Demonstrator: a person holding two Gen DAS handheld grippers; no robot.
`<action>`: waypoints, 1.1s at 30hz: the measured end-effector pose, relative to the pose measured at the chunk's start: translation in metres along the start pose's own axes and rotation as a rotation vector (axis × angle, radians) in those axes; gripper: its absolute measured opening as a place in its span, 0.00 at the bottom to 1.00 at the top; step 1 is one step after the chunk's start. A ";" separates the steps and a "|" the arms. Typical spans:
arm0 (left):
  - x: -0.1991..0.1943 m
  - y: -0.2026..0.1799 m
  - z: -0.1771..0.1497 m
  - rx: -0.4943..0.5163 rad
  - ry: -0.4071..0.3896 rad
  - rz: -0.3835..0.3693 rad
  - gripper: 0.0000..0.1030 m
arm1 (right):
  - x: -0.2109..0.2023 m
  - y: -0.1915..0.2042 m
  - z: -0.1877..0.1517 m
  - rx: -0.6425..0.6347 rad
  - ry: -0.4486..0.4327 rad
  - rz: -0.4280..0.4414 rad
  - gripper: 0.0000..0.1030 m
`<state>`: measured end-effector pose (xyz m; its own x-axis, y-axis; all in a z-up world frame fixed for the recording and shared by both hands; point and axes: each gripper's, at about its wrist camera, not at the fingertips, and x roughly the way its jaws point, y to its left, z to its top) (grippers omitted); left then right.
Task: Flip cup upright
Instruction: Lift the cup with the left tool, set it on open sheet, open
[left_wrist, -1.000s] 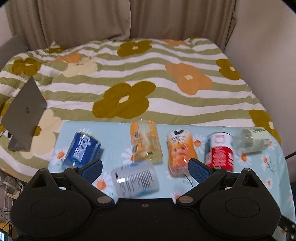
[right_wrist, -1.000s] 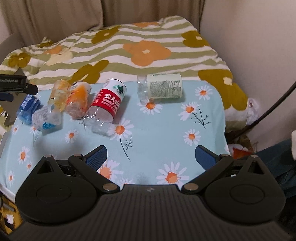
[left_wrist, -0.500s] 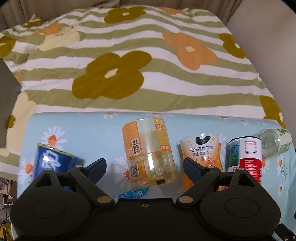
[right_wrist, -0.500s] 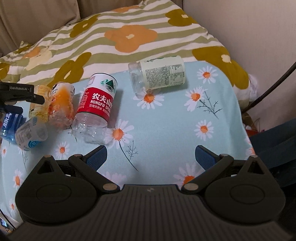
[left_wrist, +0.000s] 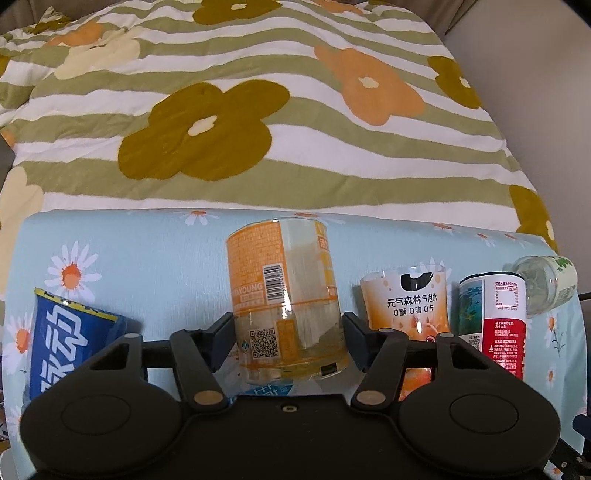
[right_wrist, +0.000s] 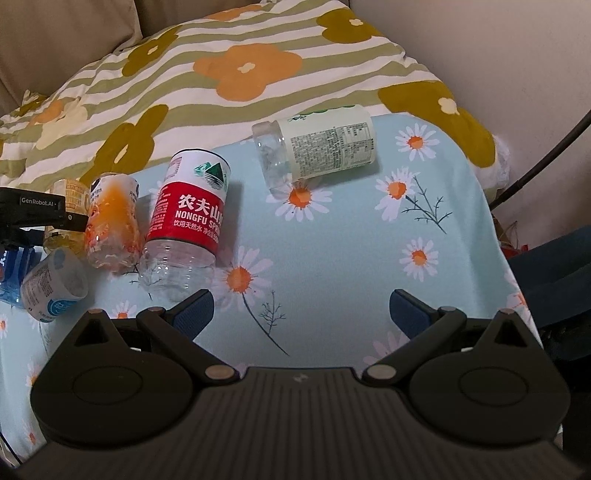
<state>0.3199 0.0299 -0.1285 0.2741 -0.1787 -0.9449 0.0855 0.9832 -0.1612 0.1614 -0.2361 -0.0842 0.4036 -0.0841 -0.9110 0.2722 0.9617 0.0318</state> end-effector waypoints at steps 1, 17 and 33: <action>-0.001 0.000 0.000 0.004 -0.004 0.002 0.64 | 0.000 0.001 0.000 0.001 -0.002 0.002 1.00; -0.088 -0.036 -0.034 0.061 -0.187 0.015 0.64 | -0.036 -0.011 -0.006 -0.046 -0.083 0.103 1.00; -0.098 -0.093 -0.167 0.079 -0.130 -0.018 0.64 | -0.067 -0.057 -0.071 -0.151 -0.106 0.164 1.00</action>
<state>0.1250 -0.0383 -0.0683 0.3933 -0.2050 -0.8963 0.1657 0.9747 -0.1502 0.0566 -0.2668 -0.0546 0.5228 0.0567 -0.8506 0.0656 0.9922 0.1064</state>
